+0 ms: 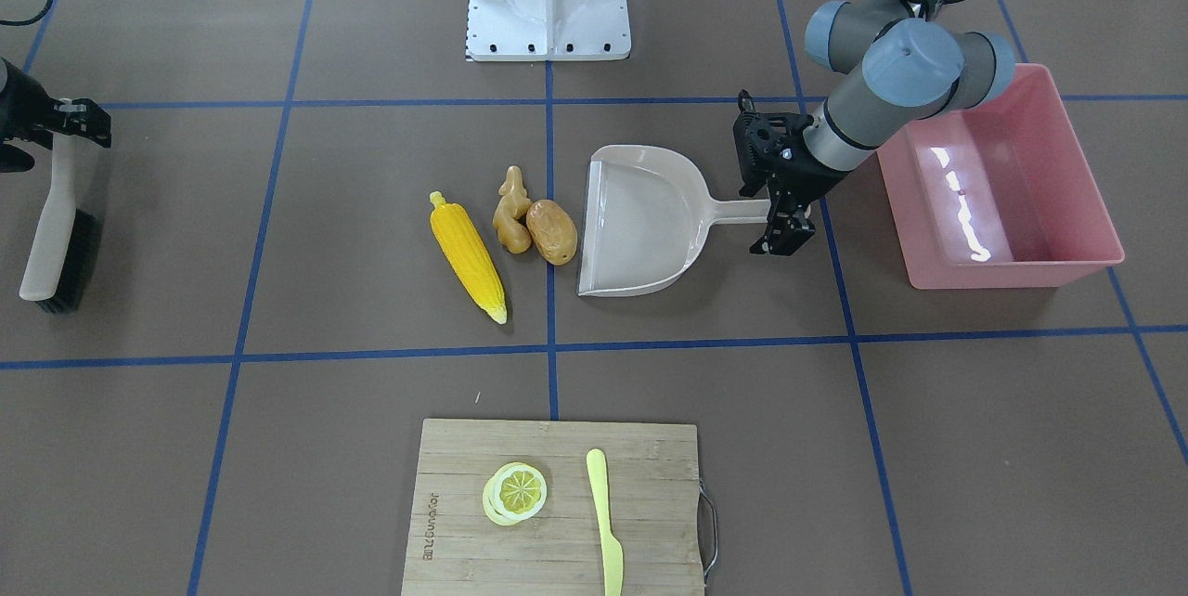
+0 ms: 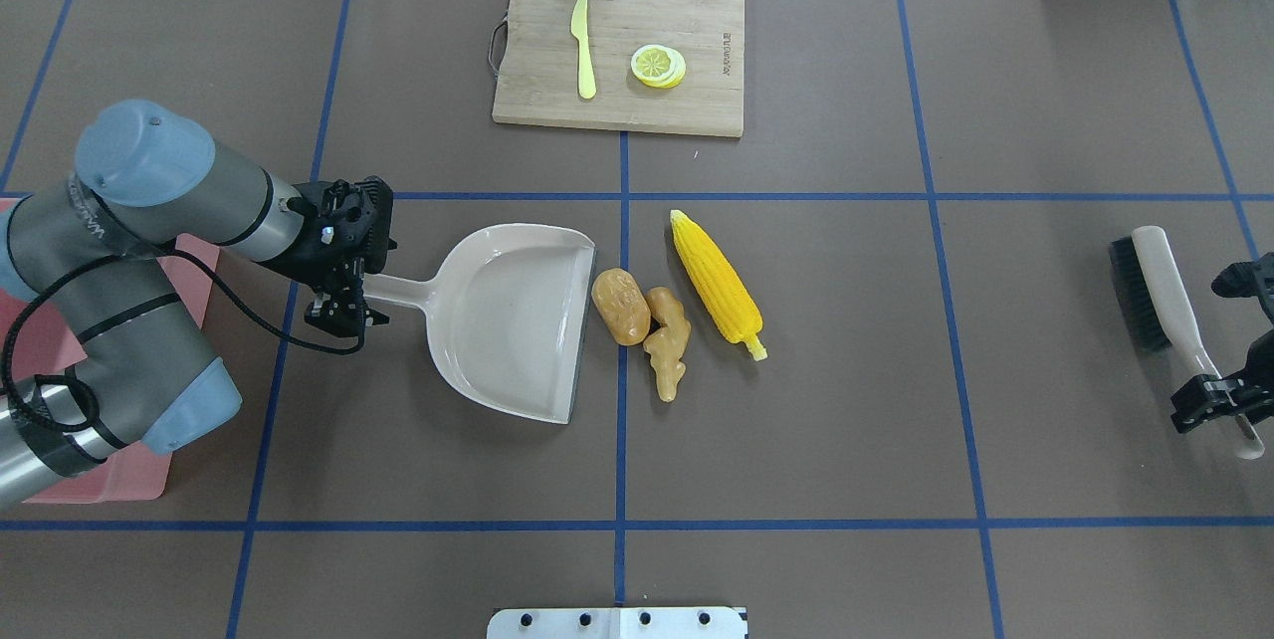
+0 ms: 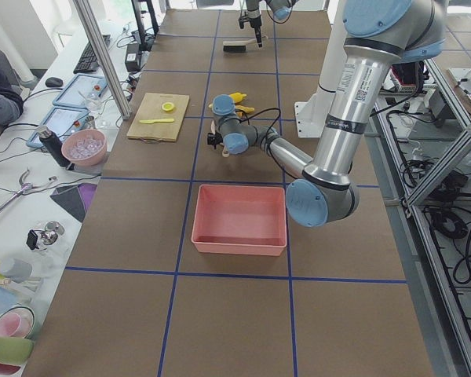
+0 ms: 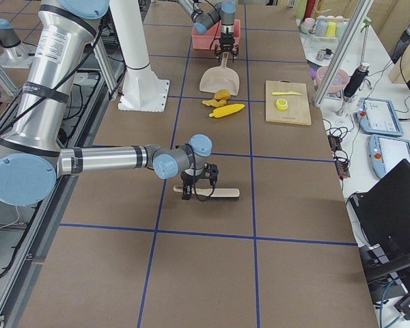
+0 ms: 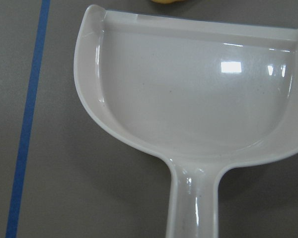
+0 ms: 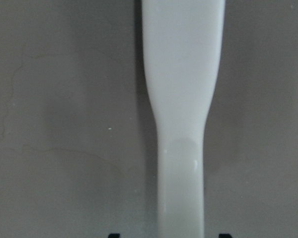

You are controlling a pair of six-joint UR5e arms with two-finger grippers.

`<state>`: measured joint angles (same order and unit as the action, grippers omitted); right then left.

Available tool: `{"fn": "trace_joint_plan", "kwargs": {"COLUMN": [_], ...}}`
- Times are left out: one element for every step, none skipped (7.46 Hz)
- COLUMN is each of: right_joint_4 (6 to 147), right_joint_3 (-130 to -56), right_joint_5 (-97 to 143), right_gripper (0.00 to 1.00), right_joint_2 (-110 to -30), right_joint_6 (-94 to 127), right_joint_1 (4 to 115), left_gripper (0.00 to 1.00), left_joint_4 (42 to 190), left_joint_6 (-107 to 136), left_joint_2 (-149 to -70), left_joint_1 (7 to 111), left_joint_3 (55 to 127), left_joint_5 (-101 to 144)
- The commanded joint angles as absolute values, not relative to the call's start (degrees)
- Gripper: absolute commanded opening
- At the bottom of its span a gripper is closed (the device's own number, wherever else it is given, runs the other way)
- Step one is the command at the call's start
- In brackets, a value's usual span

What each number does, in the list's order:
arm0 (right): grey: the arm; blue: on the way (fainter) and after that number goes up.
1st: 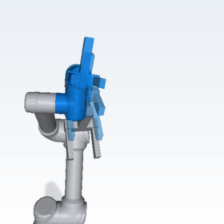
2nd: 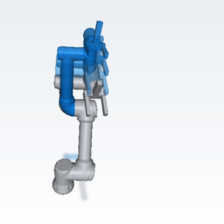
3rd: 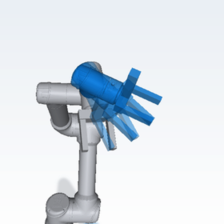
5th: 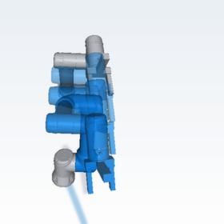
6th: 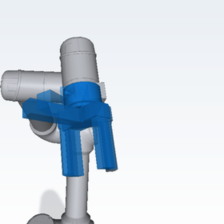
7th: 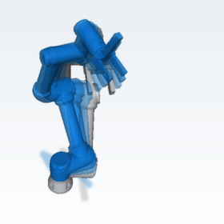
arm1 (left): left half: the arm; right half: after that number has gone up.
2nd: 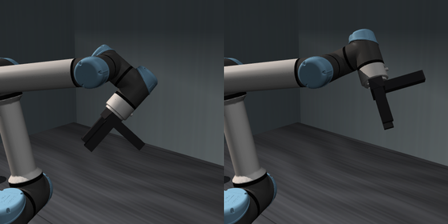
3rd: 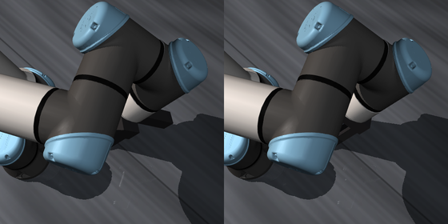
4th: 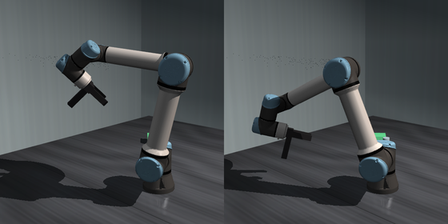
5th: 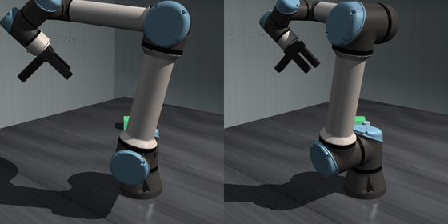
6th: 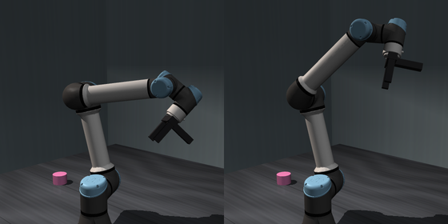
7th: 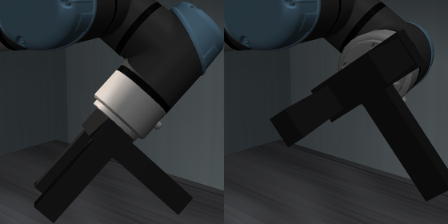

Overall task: Sweep and dump trash into bin
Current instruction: 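Lift the white-handled brush with the right gripper and carry it toward the dustpan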

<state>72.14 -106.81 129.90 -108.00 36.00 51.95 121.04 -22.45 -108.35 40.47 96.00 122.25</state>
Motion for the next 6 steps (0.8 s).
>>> {"fn": "trace_joint_plan", "kwargs": {"right_joint_4": [72.07, 72.07, 71.98, 72.16, 73.2, 75.39], "right_joint_3": [-106.87, -106.87, -107.66, -109.32, -112.29, -114.24], "right_joint_5": [129.73, 129.12, 129.02, 129.2, 129.55, 129.55], "right_gripper": [0.17, 0.0, 0.0, 0.0, 0.0, 0.0], "right_joint_2": [-108.72, -109.5, -109.69, -109.34, -109.07, -108.72], "right_joint_6": [35.08, 32.11, 31.56, 31.55, 31.73, 31.55], "right_joint_1": [52.03, 52.03, 52.03, 52.12, 52.47, 54.04], "left_gripper": [0.89, 0.89, 0.89, 0.89, 0.89, 0.89], "left_joint_4": [121.9, 121.9, 121.82, 121.38, 121.38, 121.72], "left_joint_6": [-22.33, -22.15, -22.06, -22.41, -22.41, -22.5], "left_joint_2": [-108.28, -108.37, -108.89, -109.33, -109.25, -108.64], "left_joint_1": [39.9, 39.99, 39.99, 39.99, 39.99, 40.25], "left_joint_3": [95.28, 95.53, 95.54, 95.89, 95.54, 96.23], "left_joint_5": [122.52, 122.69, 122.52, 122.26, 121.91, 121.9]}}
